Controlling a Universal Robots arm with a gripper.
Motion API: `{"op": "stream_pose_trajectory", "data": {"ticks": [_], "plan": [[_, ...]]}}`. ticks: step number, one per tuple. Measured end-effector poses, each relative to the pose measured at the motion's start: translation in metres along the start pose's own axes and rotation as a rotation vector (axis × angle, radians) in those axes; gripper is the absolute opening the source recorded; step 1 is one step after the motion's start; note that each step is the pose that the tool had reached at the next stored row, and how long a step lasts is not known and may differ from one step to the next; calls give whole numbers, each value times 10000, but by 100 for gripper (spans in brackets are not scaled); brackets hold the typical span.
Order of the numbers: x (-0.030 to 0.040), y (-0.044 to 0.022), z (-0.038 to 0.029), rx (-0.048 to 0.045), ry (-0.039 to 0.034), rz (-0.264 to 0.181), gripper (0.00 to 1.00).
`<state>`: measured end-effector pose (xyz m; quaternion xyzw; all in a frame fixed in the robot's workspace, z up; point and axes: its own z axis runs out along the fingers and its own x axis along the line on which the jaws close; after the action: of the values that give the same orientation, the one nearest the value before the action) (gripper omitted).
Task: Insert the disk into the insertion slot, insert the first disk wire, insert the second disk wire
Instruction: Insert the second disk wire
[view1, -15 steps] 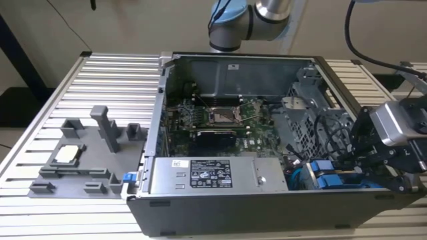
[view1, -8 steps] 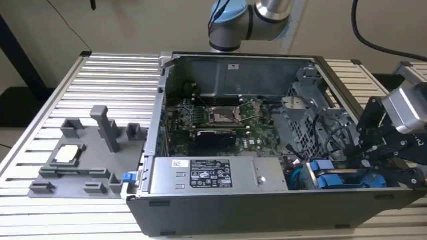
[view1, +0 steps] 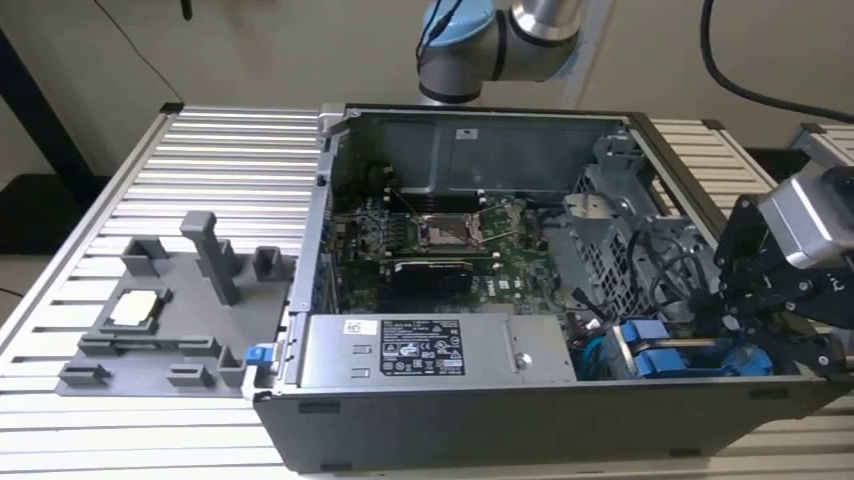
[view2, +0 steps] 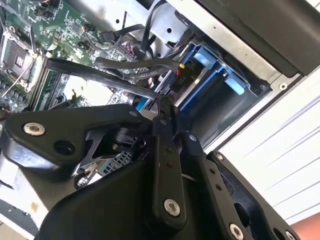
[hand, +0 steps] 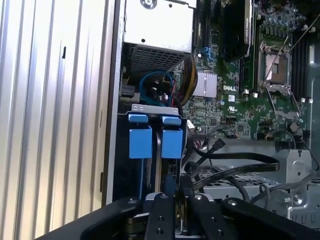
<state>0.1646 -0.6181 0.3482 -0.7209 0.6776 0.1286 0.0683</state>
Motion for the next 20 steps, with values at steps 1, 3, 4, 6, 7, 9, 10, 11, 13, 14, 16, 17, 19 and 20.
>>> {"op": "stream_pose_trajectory", "data": {"ticks": [1,3,4,6,7,9,10,11,13,14,16,17,19,20], "plan": [[-4,2,8,34,5,-9,15],[-14,7,28,75,6,-21,15],[-22,12,37,93,10,-26,15],[-40,29,59,120,11,-33,15],[-46,35,67,129,12,-36,15],[-45,41,82,146,30,-39,15],[-46,44,87,158,57,-41,15],[-46,49,95,167,79,-42,15],[-44,56,107,178,102,-43,15],[-44,58,108,187,111,-46,15],[-45,60,108,223,136,-55,15],[-46,61,107,252,155,-61,15],[-46,62,109,319,204,-76,15],[-45,62,113,345,221,-83,15]]}}
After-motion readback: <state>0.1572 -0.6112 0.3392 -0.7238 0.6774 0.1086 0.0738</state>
